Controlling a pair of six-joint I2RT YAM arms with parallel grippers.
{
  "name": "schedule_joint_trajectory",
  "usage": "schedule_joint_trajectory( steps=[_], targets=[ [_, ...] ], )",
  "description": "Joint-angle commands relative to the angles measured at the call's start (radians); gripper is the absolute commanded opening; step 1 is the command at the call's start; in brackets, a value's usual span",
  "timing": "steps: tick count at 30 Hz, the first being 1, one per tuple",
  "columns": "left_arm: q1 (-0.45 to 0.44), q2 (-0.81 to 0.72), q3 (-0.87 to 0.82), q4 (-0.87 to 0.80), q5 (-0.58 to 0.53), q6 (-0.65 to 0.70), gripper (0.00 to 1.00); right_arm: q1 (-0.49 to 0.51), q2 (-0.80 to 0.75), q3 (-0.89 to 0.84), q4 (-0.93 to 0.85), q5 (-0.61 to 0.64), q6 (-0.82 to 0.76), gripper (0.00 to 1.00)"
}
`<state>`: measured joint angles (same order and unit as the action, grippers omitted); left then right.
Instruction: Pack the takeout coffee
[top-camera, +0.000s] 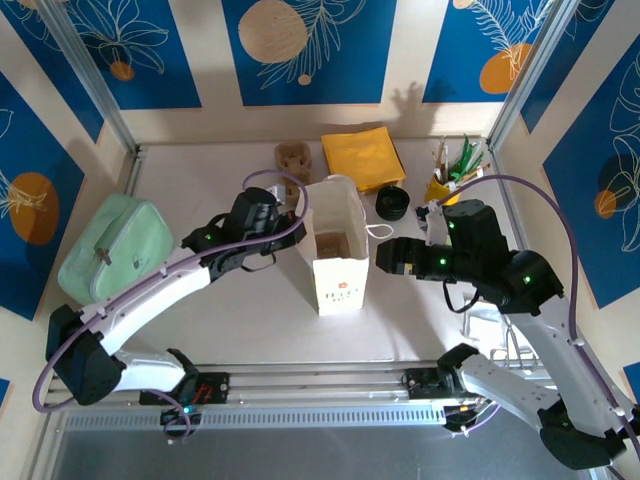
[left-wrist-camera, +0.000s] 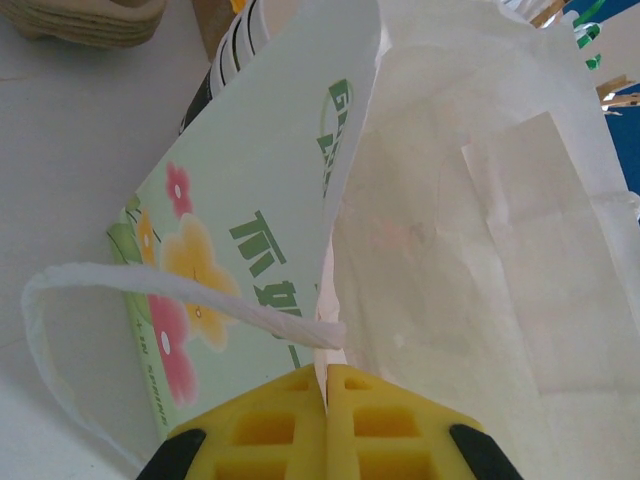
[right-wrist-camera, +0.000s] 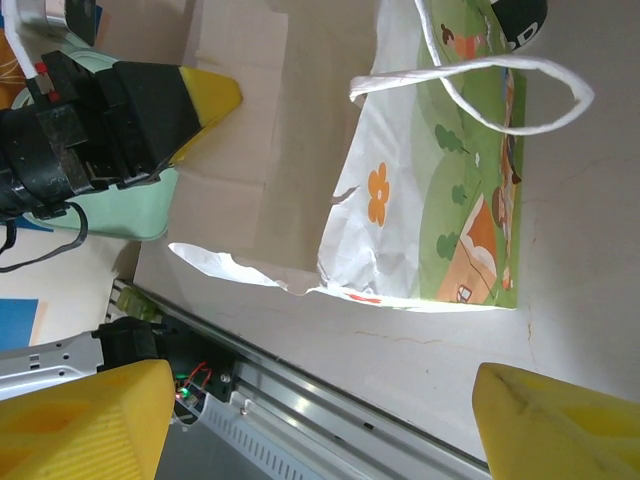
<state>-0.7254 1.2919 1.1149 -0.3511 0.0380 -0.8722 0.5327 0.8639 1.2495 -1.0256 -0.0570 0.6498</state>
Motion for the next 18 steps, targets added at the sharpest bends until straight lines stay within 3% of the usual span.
schedule_joint_trajectory(
  steps=[1,8,12,18],
  targets=[
    [0.026,0.026,0.038,-0.018,0.051,0.043,0.03,-0.01,0.002,0.013,-0.005,-0.024,-0.029,0.79],
    [0.034,0.025,0.085,-0.071,0.041,0.073,0.26,-0.031,0.01,0.028,-0.023,-0.005,-0.048,0.79],
    [0.036,0.02,0.133,-0.134,0.024,0.105,0.31,-0.049,0.018,0.043,-0.04,0.016,-0.069,0.79],
    [0.037,-0.013,0.23,-0.252,-0.018,0.193,0.47,-0.103,0.051,0.091,-0.111,0.131,-0.116,0.79]
  ],
)
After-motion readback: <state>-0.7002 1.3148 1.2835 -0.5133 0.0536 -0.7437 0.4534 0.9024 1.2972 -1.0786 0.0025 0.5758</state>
